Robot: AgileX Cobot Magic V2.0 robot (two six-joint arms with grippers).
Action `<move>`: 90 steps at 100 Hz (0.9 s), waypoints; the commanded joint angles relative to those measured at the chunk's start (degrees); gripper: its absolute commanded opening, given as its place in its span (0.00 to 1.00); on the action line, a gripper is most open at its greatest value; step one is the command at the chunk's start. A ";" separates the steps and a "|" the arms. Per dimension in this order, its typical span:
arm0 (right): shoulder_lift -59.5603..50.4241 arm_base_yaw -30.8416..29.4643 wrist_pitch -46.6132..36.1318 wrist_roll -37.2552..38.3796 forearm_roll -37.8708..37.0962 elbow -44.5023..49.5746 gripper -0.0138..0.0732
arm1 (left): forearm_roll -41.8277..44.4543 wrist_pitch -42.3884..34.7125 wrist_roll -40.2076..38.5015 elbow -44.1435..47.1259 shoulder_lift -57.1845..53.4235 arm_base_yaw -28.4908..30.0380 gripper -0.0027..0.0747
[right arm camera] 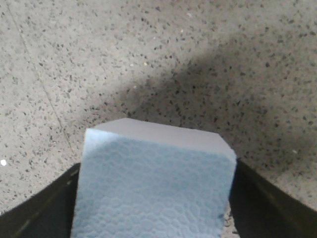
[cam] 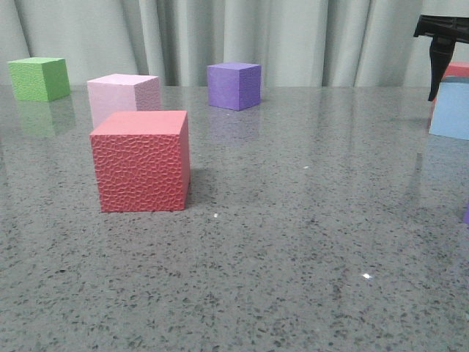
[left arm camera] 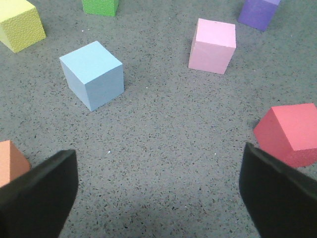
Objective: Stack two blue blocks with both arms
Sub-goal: 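Lower the right gripper onto the light-blue cube and close on it, then carry the light-blue cube with the right gripper and set it down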
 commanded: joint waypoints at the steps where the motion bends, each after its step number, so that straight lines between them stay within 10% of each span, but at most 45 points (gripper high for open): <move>1: -2.66 -0.35 -0.99 0.03 0.00 -1.64 0.81 | -1.07 -3.32 -0.08 -1.85 0.70 -0.12 0.84; 27: -2.66 -0.35 -0.10 0.03 0.12 -1.64 0.53 | -1.07 -3.32 -0.08 -1.85 0.70 -0.12 0.84; 90: -6.41 6.46 2.00 -3.75 3.84 -8.81 0.53 | -1.07 -3.32 -0.08 -1.85 0.70 -0.12 0.84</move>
